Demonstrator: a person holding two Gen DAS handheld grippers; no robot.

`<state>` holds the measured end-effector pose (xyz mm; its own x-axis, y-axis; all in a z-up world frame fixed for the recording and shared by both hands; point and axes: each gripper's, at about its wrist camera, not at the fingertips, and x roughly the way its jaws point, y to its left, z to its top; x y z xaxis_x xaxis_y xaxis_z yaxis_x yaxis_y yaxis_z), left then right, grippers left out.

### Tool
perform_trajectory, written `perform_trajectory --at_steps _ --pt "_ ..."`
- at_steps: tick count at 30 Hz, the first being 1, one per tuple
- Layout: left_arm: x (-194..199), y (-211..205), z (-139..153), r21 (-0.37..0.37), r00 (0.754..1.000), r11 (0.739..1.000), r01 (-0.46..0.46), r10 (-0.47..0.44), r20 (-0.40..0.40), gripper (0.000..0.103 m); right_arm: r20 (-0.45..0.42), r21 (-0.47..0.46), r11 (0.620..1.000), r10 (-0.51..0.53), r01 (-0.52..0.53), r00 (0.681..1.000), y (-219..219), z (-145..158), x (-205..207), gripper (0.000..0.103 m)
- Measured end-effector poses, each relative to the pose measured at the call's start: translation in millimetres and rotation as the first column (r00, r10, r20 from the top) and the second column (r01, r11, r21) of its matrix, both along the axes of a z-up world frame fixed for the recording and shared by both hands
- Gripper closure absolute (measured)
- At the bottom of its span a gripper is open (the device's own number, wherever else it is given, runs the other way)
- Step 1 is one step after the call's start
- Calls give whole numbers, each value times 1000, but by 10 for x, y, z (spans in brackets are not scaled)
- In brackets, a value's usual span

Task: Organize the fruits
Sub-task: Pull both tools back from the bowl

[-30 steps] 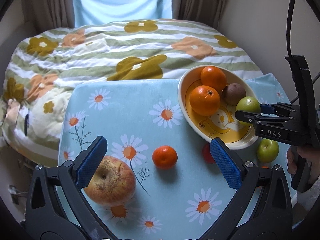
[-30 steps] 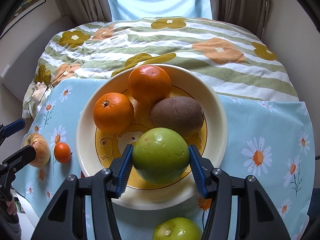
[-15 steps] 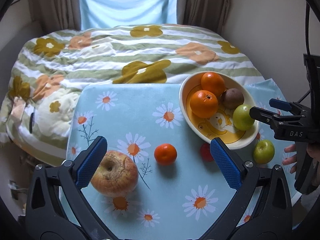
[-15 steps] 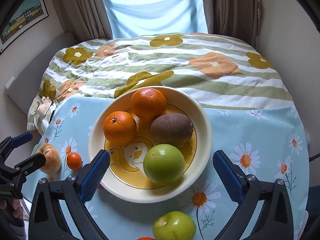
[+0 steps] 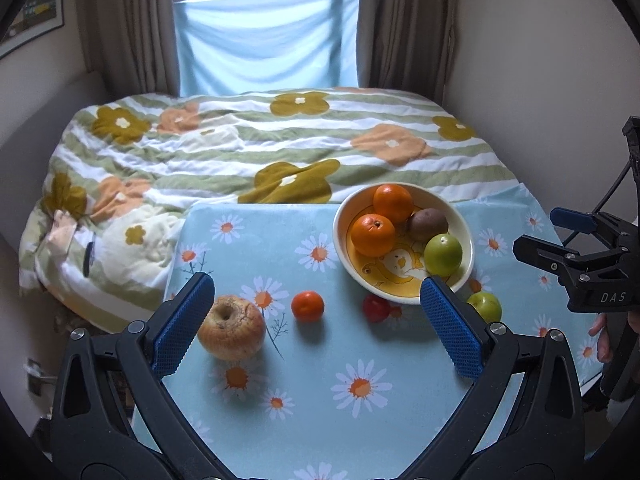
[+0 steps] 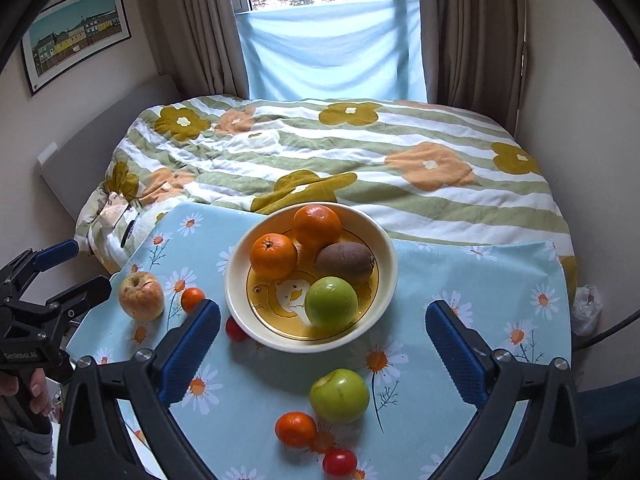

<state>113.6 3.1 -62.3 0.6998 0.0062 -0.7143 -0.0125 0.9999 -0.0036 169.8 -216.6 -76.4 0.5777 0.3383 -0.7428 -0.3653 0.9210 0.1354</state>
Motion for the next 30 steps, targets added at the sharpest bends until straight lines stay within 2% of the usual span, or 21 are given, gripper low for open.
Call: perform_trajectory --at_steps 6,12,18,23,30 --pt "-321 -107 175 7 999 999 -51 51 20 0 2 6 1000 30 -30 1000 -118 217 -250 0" --pt "-599 -38 269 10 996 996 -84 84 30 0 0 25 999 21 -20 1000 -267 309 -426 0" --pt "-702 169 225 1 997 997 -79 79 21 0 -3 5 998 -69 69 998 -355 258 -678 0" --pt "-653 380 73 -2 1000 1000 -28 28 -13 0 -28 -9 988 -153 153 988 -300 152 -866 0" --pt "-439 686 -260 -3 995 998 70 -70 -71 0 -123 24 947 -314 319 941 -61 -193 -1000 0"
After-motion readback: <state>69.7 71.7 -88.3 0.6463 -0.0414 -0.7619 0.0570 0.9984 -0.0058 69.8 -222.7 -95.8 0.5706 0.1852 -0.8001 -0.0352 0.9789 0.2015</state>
